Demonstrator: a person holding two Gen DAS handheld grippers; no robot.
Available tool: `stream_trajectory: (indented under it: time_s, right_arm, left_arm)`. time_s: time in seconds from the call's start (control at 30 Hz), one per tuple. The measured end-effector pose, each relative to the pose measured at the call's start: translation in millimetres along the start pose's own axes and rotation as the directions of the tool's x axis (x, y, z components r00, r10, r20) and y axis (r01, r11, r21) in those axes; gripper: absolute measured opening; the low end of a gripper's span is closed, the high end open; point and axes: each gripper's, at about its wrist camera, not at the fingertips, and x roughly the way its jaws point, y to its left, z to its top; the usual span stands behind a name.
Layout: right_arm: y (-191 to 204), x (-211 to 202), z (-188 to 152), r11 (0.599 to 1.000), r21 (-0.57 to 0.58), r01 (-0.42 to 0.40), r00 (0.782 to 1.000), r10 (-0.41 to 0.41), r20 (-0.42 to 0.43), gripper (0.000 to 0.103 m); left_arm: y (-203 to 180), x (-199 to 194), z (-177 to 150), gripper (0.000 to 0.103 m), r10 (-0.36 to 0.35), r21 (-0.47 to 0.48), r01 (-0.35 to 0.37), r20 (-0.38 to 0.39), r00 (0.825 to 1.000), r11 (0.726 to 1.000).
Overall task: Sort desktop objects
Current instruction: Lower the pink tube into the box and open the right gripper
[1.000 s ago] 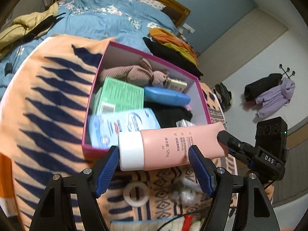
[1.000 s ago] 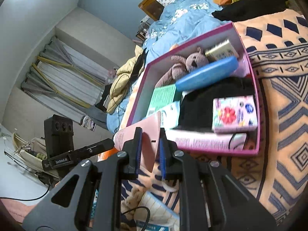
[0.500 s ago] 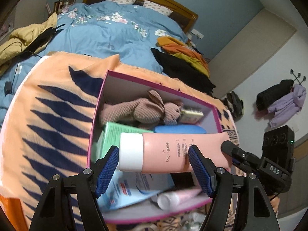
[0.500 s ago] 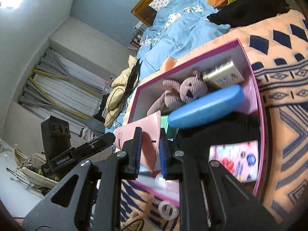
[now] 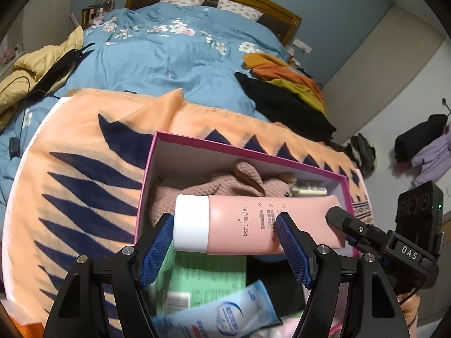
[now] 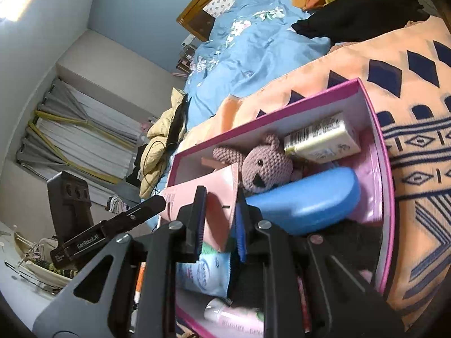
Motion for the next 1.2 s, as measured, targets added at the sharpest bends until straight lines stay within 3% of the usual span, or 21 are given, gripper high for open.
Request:
stream_trajectory:
  time_s: [0.23, 0.37, 0.53, 0.7, 0.97, 1.2]
  right_arm:
    - [-3, 24, 9, 0.998, -0.004, 0.063, 0.998, -0.063, -0.021, 0.025]
    - [-3, 34, 8, 0.992, -0.031, 0.120, 0.992, -0.121, -0.038, 0.033]
    - [-1, 31, 3, 0.985, -0.068, 0.160, 0.986, -0.162, -0.029, 0.033]
    - [4, 26, -3, 0.972, -0.117, 0.204, 0.978, -0.207, -0.015, 0.033]
    - [11, 17, -13, 0.942, -0.192, 0.274, 0.961, -0.277, 0.013, 0.033]
    - [11, 3, -20, 0.948, -0.189, 0.255, 0.967, -0.255, 0.021, 0.033]
  left_arm:
    - [-64, 35, 11, 0.075, 0.032, -0.001, -0.032, 0.003, 0.999, 0.999]
    - [-101, 54, 17, 0.075, 0.050, -0.002, -0.050, 0.004, 0.999, 0.999]
    - [-144, 76, 24, 0.075, 0.070, -0.001, -0.070, 0.008, 0.997, 0.998]
    - [-164, 70, 20, 0.075, 0.064, 0.029, -0.065, 0.025, 0.998, 0.997]
    - [-165, 63, -2, 0.077, 0.025, 0.019, -0.026, 0.016, 1.000, 0.999]
    - [-179, 52, -30, 0.082, -0.006, 0.021, 0.006, 0.025, 1.000, 1.000]
